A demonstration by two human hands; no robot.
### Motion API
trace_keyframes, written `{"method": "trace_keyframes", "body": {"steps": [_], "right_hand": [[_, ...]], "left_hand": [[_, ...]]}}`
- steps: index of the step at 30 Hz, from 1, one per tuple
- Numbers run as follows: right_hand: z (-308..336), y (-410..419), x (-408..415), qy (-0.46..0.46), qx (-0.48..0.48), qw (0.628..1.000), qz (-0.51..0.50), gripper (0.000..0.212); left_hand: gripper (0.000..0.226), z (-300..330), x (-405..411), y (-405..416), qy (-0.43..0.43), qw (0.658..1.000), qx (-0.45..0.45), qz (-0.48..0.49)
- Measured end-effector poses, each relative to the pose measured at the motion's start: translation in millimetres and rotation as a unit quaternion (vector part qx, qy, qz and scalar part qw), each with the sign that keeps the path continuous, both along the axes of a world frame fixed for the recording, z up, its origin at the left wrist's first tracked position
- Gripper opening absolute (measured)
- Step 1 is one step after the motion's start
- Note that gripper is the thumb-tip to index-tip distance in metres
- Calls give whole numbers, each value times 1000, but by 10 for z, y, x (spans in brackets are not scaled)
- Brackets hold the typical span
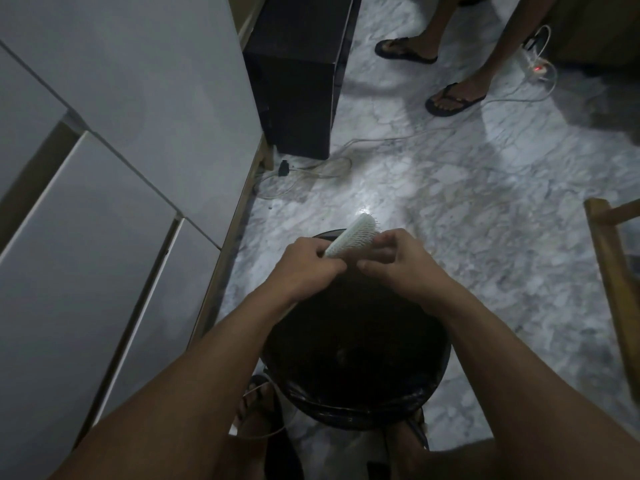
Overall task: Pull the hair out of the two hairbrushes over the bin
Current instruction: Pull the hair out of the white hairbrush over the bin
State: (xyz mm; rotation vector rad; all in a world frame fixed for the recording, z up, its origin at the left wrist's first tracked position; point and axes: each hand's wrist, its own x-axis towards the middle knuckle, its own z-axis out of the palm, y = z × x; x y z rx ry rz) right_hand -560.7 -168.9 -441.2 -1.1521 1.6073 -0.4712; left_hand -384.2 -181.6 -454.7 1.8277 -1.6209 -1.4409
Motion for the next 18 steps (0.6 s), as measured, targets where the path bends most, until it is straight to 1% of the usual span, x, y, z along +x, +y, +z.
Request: {"method": "trace_keyframes", "body": {"steps": [2,4,6,7,10,12,16,18], "right_hand": [[-26,-6,14,11,-14,1000,-13,41],[-43,-20,11,12,-29,999,-18,27],[-53,-24,0,-1,-44,999,-22,11],[-53,-24,-8,-2,-45,999,-21,7],[-34,-32,-38,1,-29,1000,-3,12],[-30,-45,-85,26,-12,999,14,11],[-34,-59,-156,74,6,996,46,11],[-11,-51,-150,89,9,993,79,7]], "left_hand": [[17,0,9,7,0,1000,-4,-9],[17,-4,27,-1,-15,1000,-13,-1],[22,-17,54,-25,-34,999,-20,19],[25,-29,68,-38,-45,998,-24,31],[30,-74,110,-70,-59,996,-31,64],[29,-95,138,-75,-54,995,-26,81],[18,-62,138,-65,-10,995,2,96],[12,-2,115,-77,19,993,33,115]]}}
